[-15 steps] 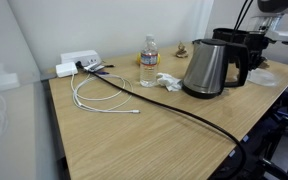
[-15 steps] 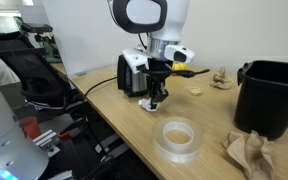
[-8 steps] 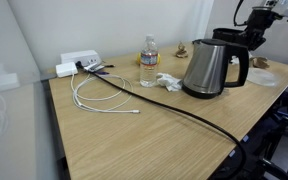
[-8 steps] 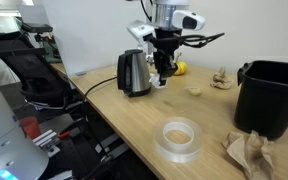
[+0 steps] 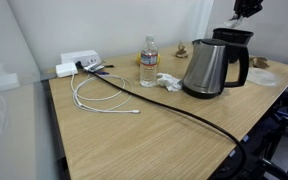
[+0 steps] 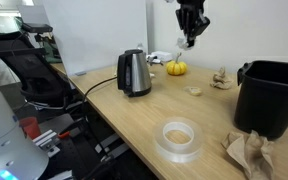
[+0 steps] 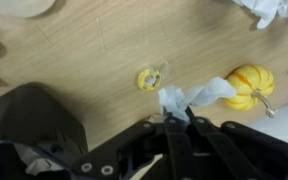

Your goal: Place the crumpled napkin on the right in the bin

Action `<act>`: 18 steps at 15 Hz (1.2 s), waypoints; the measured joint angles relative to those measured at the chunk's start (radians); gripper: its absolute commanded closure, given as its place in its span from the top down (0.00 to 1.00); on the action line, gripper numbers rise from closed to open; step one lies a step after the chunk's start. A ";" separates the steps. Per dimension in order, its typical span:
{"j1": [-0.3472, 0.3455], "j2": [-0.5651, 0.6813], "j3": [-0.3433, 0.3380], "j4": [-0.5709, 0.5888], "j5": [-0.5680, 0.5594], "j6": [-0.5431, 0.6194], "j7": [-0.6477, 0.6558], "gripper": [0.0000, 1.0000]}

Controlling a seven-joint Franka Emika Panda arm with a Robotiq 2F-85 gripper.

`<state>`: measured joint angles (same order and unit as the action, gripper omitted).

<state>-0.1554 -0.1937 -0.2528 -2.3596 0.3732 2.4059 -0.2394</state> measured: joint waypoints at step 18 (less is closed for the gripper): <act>-0.012 0.324 -0.160 0.301 0.245 0.304 -0.074 0.02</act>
<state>-0.1671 0.1303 -0.4128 -2.0588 0.6179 2.7096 -0.3135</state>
